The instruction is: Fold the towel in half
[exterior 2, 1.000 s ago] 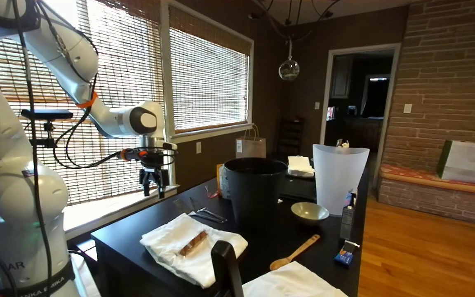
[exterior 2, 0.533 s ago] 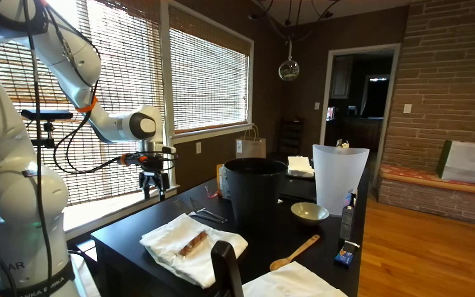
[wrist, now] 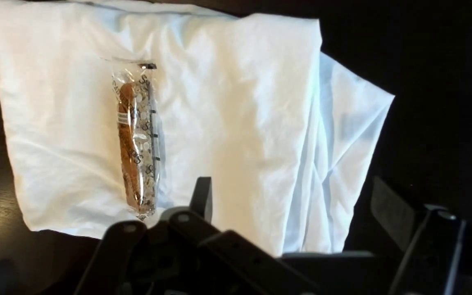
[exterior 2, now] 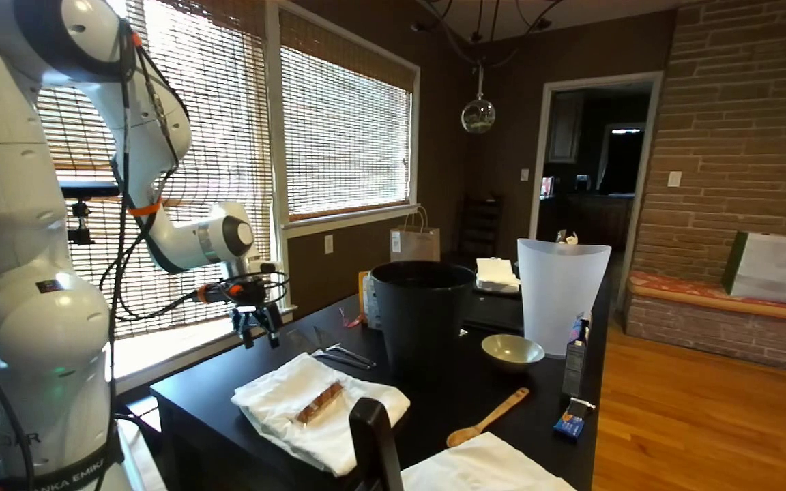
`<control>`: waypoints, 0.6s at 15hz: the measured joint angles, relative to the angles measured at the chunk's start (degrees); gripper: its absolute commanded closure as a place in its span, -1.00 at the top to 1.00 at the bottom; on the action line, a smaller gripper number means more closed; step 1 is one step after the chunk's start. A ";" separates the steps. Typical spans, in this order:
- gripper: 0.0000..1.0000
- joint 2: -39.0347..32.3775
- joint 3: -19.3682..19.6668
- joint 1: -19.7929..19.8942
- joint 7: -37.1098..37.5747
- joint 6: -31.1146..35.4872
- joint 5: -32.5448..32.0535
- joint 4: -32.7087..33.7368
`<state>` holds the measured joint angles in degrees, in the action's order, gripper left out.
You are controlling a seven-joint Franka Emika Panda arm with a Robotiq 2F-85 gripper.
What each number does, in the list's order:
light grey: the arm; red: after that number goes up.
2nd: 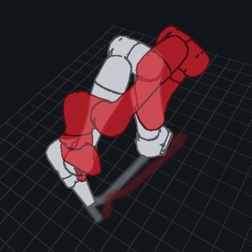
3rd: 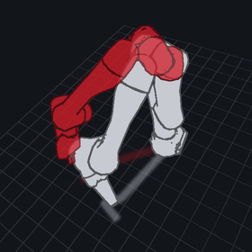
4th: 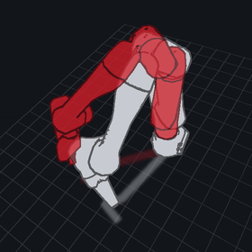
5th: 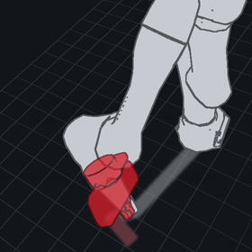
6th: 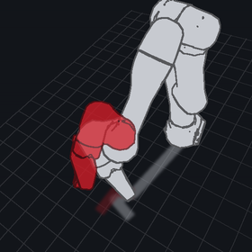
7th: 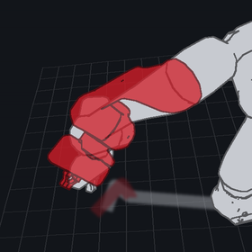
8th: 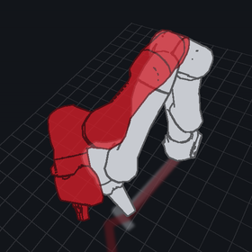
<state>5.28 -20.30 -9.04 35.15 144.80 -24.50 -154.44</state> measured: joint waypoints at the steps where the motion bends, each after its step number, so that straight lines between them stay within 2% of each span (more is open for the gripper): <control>1: 1.00 -1.21 0.05 0.01 2.81 1.06 -2.86 0.06; 5: 1.00 -6.06 0.19 0.22 14.00 3.41 -12.96 0.94; 9: 1.00 -11.83 1.04 0.22 21.25 5.38 -18.07 2.90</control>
<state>-6.54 -19.26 -8.83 56.40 150.18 -42.57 -151.54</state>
